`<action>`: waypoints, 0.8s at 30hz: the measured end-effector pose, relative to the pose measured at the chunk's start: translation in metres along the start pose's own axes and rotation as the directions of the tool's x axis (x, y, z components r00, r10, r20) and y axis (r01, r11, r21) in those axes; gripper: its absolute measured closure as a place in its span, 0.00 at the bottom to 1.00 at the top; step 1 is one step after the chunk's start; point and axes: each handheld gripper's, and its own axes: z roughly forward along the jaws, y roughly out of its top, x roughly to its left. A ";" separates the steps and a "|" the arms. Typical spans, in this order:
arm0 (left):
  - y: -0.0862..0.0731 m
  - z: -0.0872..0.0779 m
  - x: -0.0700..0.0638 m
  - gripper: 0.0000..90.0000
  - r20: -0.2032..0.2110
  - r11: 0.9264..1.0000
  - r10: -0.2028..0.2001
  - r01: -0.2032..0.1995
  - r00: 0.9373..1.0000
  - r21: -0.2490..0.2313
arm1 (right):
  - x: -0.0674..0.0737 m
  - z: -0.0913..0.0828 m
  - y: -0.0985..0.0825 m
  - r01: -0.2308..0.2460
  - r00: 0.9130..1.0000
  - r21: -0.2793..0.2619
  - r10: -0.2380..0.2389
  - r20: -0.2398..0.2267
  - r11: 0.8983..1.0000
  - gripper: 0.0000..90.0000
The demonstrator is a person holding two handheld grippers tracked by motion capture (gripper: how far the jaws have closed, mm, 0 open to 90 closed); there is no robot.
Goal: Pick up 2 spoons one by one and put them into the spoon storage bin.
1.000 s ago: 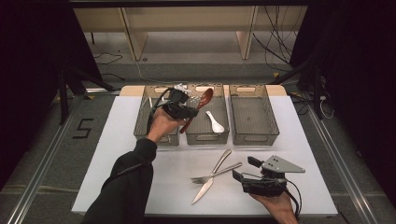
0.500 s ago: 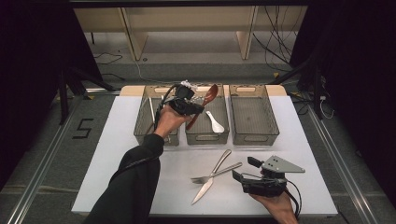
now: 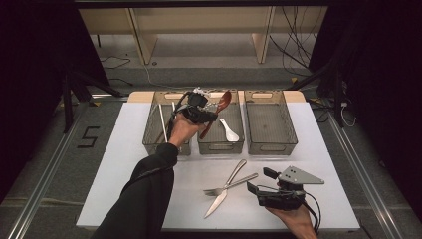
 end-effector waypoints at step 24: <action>-0.005 -0.008 -0.002 0.43 0.011 0.997 -0.061 0.061 0.998 0.042 | 0.000 0.000 0.000 0.000 1.000 0.001 0.000 -0.002 1.000 0.26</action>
